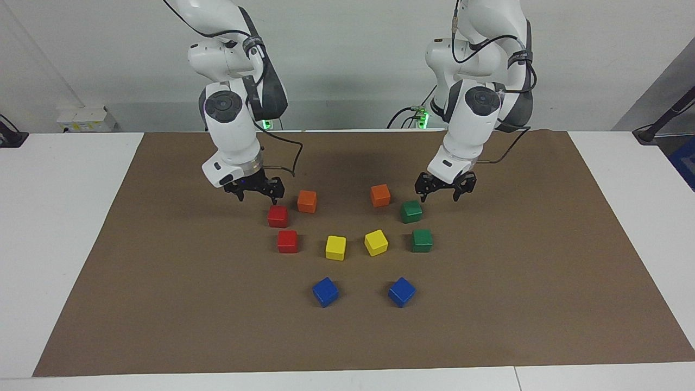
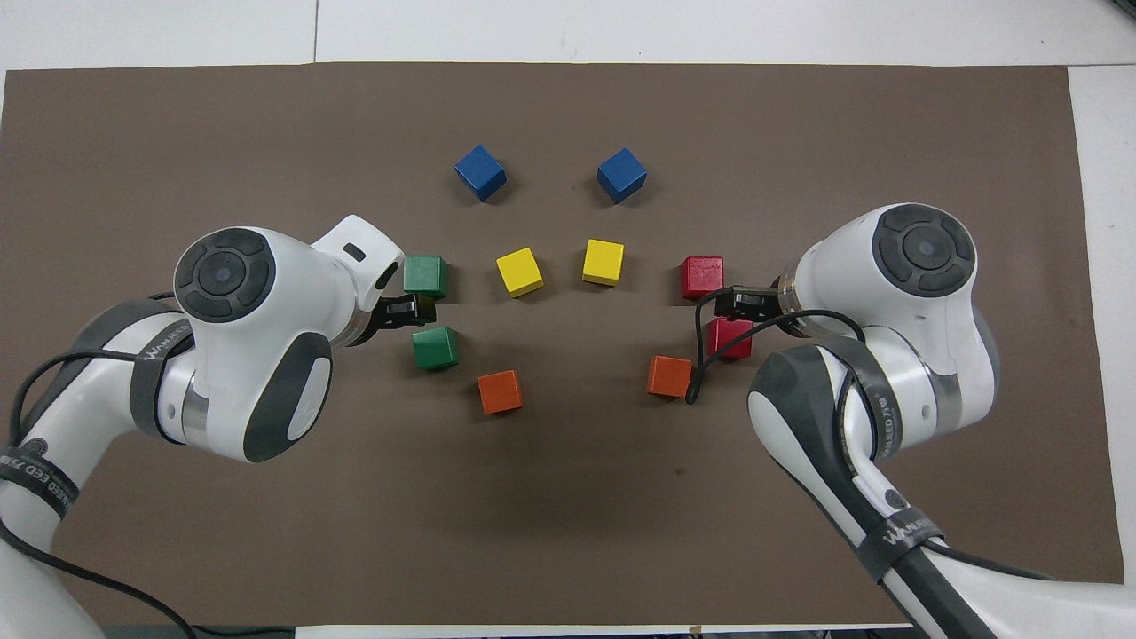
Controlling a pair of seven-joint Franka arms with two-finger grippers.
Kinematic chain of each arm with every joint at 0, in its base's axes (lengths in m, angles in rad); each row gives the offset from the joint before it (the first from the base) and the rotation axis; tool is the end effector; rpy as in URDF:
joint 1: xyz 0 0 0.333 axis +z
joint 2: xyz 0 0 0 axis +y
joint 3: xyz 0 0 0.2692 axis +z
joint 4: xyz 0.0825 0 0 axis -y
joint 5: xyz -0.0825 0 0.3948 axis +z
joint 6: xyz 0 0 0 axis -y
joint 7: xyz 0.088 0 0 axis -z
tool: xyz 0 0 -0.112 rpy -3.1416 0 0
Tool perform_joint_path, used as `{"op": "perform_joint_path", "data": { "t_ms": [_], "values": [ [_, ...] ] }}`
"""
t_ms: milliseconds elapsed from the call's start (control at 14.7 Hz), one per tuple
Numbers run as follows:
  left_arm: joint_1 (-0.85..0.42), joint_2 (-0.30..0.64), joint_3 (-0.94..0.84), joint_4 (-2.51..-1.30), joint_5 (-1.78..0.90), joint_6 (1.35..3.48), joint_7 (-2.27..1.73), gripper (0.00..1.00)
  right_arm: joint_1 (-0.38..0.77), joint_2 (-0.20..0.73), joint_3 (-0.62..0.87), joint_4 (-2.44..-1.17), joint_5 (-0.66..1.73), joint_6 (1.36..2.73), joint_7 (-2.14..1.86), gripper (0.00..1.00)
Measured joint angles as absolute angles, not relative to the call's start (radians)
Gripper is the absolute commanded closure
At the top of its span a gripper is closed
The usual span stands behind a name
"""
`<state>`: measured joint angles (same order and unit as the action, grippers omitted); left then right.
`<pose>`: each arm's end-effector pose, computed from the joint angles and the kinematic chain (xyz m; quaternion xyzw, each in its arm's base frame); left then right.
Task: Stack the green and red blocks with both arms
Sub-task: 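Grasp the nearer green cube with the left gripper while the right grasps red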
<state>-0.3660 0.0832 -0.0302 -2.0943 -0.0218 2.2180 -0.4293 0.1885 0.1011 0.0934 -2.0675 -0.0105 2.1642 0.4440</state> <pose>0.5241 -0.2201 0.3288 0.9995 0.0230 0.0145 0.0174 0.5472 0.1578 0.3263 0.9969 -0.0783 -0.0020 0.0004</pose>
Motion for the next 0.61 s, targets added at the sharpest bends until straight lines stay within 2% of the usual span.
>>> {"op": "perform_joint_path", "data": {
  "t_ms": [611],
  "values": [
    [-0.418,0.118,-0.030,-2.116,-0.022,2.257,-0.501,0.00,0.203,0.153,0.094,-2.116,-0.010,2.297,0.462,0.00]
  ]
}}
